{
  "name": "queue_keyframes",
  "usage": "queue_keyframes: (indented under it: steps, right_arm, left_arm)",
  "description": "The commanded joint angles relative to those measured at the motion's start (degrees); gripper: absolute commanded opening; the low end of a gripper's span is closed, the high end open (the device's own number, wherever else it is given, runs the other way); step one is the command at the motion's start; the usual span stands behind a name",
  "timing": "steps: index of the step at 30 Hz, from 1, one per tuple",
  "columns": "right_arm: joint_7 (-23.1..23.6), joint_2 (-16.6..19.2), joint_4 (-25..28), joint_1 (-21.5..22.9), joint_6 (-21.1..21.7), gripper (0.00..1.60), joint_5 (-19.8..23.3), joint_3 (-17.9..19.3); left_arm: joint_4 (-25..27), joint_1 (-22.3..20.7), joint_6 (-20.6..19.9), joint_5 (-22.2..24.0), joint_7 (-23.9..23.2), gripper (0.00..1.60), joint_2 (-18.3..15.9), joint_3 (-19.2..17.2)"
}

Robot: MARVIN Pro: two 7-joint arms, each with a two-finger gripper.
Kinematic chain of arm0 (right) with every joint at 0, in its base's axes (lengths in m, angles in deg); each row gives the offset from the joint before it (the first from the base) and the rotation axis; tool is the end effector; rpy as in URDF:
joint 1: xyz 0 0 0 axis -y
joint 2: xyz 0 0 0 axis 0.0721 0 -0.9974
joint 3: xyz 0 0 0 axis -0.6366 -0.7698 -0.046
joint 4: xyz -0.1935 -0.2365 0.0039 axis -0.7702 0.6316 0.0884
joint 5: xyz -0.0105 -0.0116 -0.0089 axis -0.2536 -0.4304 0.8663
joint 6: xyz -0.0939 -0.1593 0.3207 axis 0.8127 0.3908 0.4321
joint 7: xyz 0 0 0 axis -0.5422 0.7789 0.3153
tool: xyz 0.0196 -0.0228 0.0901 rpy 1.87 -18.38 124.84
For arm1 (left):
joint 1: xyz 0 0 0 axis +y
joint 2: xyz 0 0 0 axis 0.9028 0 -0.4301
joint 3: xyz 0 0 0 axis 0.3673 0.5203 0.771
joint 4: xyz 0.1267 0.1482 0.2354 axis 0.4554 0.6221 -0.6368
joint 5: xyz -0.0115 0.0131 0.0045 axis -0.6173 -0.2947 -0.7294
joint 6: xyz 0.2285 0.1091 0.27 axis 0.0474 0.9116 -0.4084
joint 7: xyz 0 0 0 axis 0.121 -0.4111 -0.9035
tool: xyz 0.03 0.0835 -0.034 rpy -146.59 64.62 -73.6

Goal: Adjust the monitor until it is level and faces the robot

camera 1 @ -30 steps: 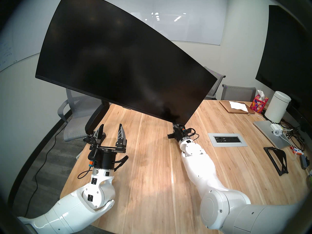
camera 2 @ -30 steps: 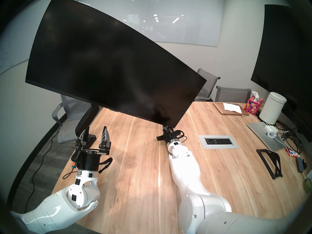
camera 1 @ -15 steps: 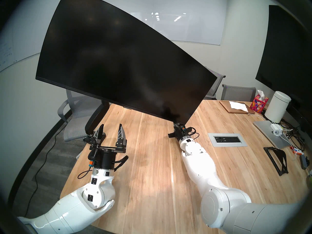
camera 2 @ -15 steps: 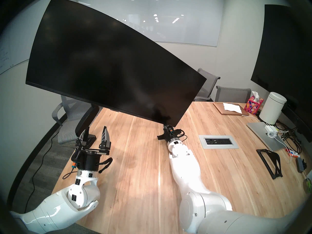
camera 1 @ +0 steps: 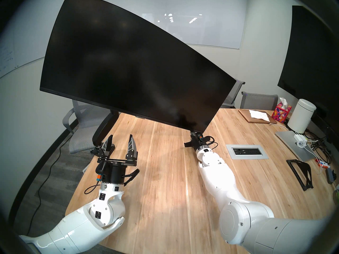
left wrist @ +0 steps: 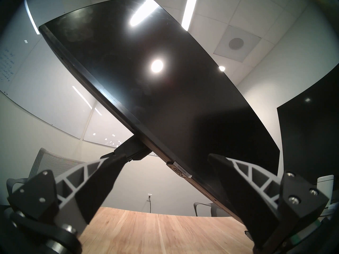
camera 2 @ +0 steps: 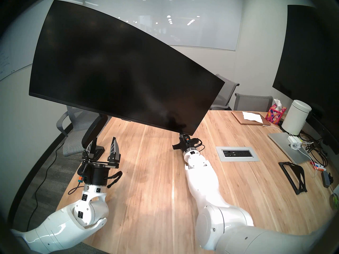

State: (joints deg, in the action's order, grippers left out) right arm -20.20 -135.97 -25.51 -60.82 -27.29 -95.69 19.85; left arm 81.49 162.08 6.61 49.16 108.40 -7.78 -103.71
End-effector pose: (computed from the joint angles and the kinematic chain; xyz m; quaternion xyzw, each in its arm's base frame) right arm 0.6163 0.0402 -0.3861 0.6882 0.1484 0.7102 0.0071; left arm 0.3554 -0.0081 -0.3146 0.4695 0.0318 0.8757 0.1080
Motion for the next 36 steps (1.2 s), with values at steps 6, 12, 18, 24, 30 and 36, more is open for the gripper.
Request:
queue_keyframes:
  steps: [6, 12, 18, 24, 30, 36]
  right_arm:
    - [-1.6, 0.3, 3.2, 5.8, -2.6, 0.00, 0.1, -0.4]
    - [-2.0, 0.3, 3.2, 6.0, -2.7, 0.00, 0.0, -0.8]
    - [-2.4, 0.2, 3.3, 6.3, -2.7, 0.00, -0.1, -1.1]
    - [-2.8, 0.3, 3.5, 6.6, -2.8, 0.00, -0.1, -1.4]
    - [-3.2, 0.3, 3.6, 6.7, -2.8, 0.00, -0.2, -1.8]
    - [-3.7, 0.4, 3.7, 6.7, -2.9, 0.00, -0.2, -2.0]
  left_arm:
    - [0.6, -0.1, 0.2, 0.0, 0.0, 1.60, 0.1, -0.1]
    - [0.6, -0.1, 0.2, 0.0, 0.0, 1.60, 0.1, -0.1]
    - [0.6, -0.2, 0.2, 0.0, 0.0, 1.60, 0.1, -0.1]
    - [0.5, -0.2, 0.2, 0.0, 0.0, 1.60, 0.1, -0.1]
    - [0.5, -0.2, 0.2, 0.0, 0.0, 1.60, 0.1, -0.1]
    - [0.5, -0.2, 0.2, 0.0, 0.0, 1.60, 0.1, -0.1]
